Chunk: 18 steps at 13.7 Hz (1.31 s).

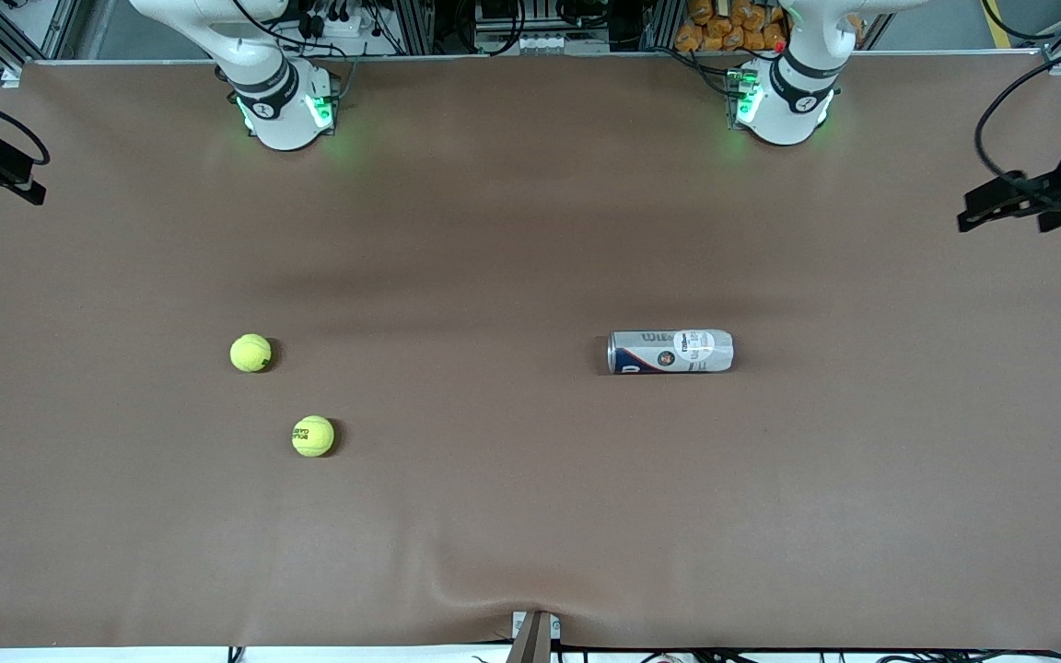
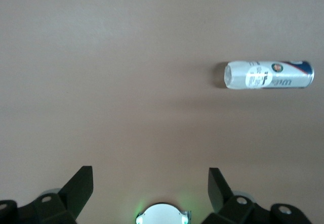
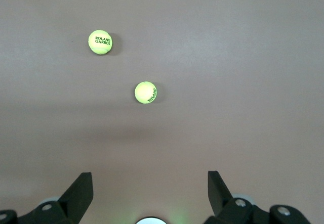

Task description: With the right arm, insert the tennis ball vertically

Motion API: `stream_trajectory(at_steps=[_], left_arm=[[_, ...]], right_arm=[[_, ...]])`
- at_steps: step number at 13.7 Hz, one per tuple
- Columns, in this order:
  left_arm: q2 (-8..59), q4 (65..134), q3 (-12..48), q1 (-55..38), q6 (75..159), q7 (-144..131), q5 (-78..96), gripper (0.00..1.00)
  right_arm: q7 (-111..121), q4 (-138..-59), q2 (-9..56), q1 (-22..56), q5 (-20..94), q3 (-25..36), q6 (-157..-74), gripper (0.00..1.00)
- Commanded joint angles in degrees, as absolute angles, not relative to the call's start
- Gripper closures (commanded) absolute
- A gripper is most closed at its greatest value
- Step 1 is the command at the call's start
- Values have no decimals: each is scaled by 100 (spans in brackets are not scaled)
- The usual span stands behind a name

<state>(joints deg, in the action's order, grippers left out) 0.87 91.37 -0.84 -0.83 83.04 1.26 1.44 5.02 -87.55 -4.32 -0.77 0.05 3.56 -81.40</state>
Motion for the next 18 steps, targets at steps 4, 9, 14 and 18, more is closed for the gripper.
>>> stream_trajectory(at_steps=[4, 9, 14, 18], left_arm=[[973, 8878, 421, -570, 8209, 202, 105, 0], [1686, 8692, 843, -1028, 8822, 1385, 70, 0], [2512, 8710, 1072, -1493, 9578, 3608, -419, 0], [3032, 8806, 1081, -1582, 10449, 5484, -800, 0]], right_arm=[[571, -8745, -475, -158, -70, 272, -8077, 0], [571, -8745, -475, -176, -70, 272, -8103, 0], [571, -8745, -475, -176, -70, 272, -8121, 0], [571, -8754, -475, -185, -70, 281, -8121, 0]])
